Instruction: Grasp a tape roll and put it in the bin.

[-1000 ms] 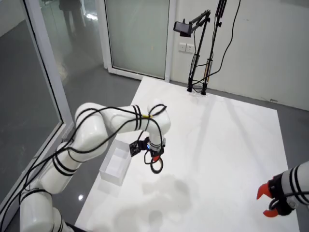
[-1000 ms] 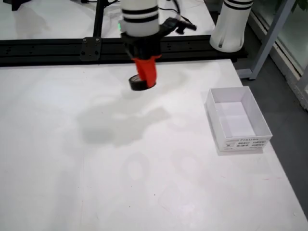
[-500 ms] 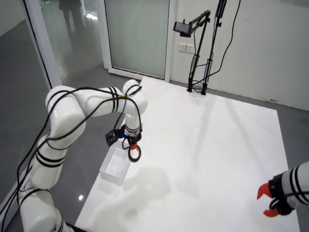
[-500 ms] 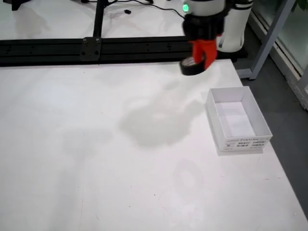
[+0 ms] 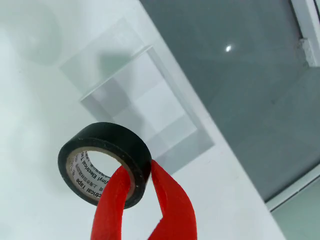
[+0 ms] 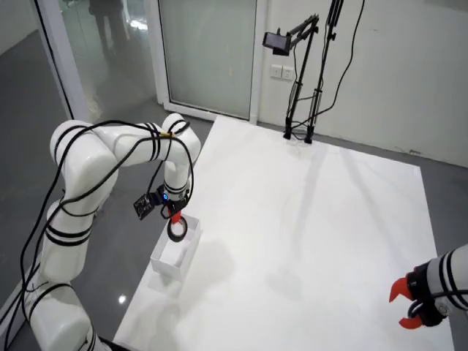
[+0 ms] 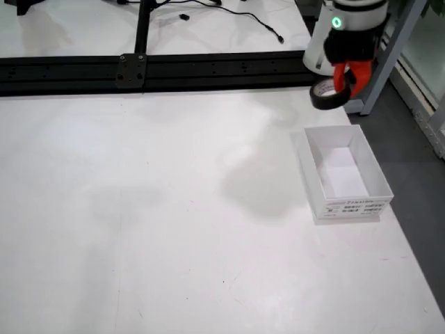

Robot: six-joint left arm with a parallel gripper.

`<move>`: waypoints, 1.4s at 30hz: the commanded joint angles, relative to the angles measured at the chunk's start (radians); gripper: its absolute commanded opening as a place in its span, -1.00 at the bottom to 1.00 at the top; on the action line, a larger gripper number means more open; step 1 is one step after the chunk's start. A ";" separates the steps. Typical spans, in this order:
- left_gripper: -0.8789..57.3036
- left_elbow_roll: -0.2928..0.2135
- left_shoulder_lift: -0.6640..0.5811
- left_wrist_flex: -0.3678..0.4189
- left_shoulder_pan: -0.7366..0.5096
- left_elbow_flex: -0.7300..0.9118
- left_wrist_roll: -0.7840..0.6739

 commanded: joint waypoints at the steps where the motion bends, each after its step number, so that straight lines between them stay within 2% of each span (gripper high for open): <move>1: -1.00 0.015 0.117 -0.131 0.132 0.062 -0.016; 11: -1.00 0.069 0.207 -0.318 0.146 0.061 -0.020; 22: -1.00 0.105 0.248 -0.421 0.134 0.059 -0.020; 42: -1.00 0.093 0.268 -0.408 0.105 0.059 -0.020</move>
